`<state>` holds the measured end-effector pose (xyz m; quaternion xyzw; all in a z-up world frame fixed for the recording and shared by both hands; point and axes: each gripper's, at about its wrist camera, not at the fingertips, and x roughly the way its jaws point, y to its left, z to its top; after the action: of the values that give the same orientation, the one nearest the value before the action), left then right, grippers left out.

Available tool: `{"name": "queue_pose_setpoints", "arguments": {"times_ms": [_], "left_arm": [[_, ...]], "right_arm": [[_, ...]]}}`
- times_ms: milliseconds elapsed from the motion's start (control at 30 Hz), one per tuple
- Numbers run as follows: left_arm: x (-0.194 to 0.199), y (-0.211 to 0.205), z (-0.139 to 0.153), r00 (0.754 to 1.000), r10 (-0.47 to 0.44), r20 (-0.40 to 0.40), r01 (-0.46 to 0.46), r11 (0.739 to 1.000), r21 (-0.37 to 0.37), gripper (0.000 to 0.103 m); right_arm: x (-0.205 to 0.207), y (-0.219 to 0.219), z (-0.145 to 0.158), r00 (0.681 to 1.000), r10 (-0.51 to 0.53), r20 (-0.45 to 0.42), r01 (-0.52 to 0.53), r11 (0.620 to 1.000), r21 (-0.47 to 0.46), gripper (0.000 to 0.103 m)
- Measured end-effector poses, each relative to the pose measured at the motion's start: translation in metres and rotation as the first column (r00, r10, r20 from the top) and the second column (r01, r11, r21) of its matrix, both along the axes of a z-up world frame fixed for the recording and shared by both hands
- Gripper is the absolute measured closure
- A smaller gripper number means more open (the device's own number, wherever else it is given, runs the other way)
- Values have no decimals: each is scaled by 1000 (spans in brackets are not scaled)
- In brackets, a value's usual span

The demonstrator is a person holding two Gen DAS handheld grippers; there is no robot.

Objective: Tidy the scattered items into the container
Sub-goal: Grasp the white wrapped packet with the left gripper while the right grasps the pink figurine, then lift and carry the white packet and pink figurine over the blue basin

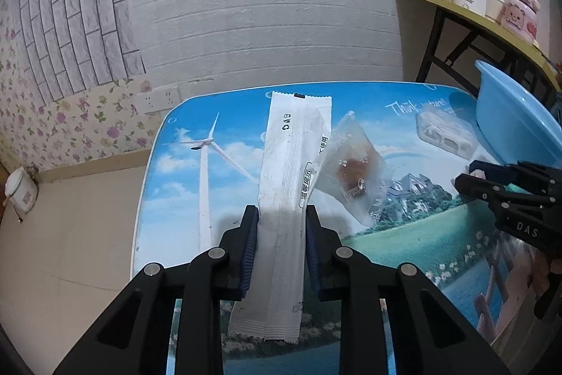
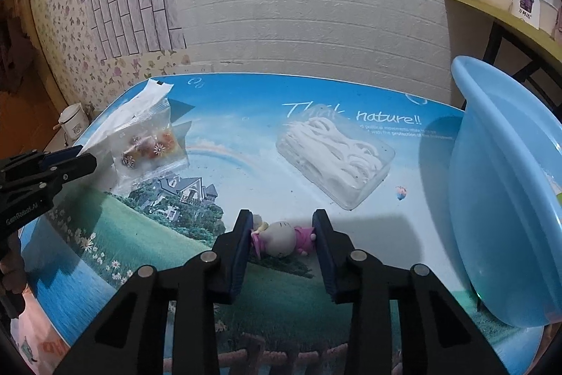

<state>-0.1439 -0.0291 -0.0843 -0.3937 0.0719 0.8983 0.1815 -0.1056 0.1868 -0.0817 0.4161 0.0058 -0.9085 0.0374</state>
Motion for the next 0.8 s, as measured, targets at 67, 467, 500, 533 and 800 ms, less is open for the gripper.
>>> {"name": "queue_pose_setpoints", "arguments": {"times_ms": [67,467,500,533,800], "left_arm": [[4,2,1,1000,7,-13,-7,1000,-21,79],[6,-8,11,994,94,-49,-96,995,-37,79],[6,-10,12,993,105,-54,-108,993,-40,79],[7,-11,14,991,119,-64,-122,991,-47,79],[29,4,44,975,93,-200,-116,988,-106,79]], "right_arm": [[2,1,-1,1000,-1,-2,1,1000,-2,67],[8,7,2,1000,-5,-2,5,999,-37,67],[9,8,3,1000,-6,-6,6,999,-40,67],[8,12,4,1000,-5,-10,5,999,-43,67],[14,17,8,1000,1,-23,-3,998,-61,67]]}}
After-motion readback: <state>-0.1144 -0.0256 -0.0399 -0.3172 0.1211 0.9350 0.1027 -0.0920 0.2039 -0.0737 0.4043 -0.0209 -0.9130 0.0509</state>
